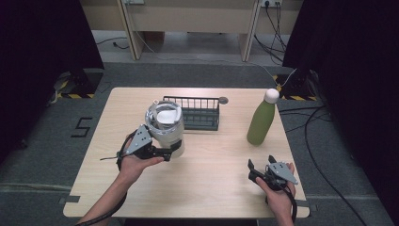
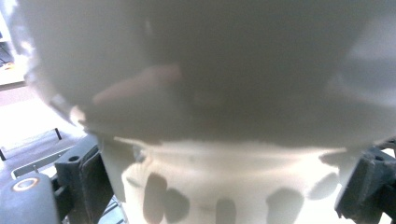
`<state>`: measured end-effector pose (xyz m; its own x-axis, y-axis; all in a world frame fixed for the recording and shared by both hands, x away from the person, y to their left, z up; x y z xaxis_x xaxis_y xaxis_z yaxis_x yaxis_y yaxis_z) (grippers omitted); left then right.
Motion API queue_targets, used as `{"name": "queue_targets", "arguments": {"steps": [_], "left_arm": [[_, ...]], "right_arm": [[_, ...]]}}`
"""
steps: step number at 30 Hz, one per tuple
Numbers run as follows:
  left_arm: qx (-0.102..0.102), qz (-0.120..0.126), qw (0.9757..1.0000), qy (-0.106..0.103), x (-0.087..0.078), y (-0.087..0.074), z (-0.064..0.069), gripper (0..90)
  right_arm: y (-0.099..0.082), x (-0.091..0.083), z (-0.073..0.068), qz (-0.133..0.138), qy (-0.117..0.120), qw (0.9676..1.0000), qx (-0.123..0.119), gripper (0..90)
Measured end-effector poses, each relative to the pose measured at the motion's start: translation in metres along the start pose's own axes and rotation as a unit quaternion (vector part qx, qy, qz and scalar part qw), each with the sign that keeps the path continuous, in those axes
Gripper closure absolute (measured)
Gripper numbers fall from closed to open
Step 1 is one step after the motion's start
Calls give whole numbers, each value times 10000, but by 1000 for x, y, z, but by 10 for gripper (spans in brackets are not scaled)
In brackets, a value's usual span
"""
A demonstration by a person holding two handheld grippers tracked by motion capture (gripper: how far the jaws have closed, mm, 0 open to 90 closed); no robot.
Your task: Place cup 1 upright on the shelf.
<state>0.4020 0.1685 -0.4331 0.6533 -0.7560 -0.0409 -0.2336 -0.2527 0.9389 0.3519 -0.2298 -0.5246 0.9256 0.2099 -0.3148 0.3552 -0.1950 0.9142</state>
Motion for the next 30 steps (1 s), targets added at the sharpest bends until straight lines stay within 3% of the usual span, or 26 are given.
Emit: {"name": "queue_targets", "arguments": {"steps": [30], "left_arm": [[21, 85, 9997, 243, 14, 12, -23, 96]], "right_arm": [[-1, 0, 0, -12, -4, 10000, 0, 182]]}}
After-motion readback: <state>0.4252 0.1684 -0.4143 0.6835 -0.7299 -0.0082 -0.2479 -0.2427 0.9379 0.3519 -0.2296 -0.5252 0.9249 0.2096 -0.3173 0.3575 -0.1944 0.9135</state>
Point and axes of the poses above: each handheld gripper's, and its own axes: x roughly forward along the jaws, y roughly out of its top, z roughly to its right, the point moved 2 cm from there along x, roughly forward along the jaws, and after that the axes turned 15 degrees about x, right-handed, at the moved point
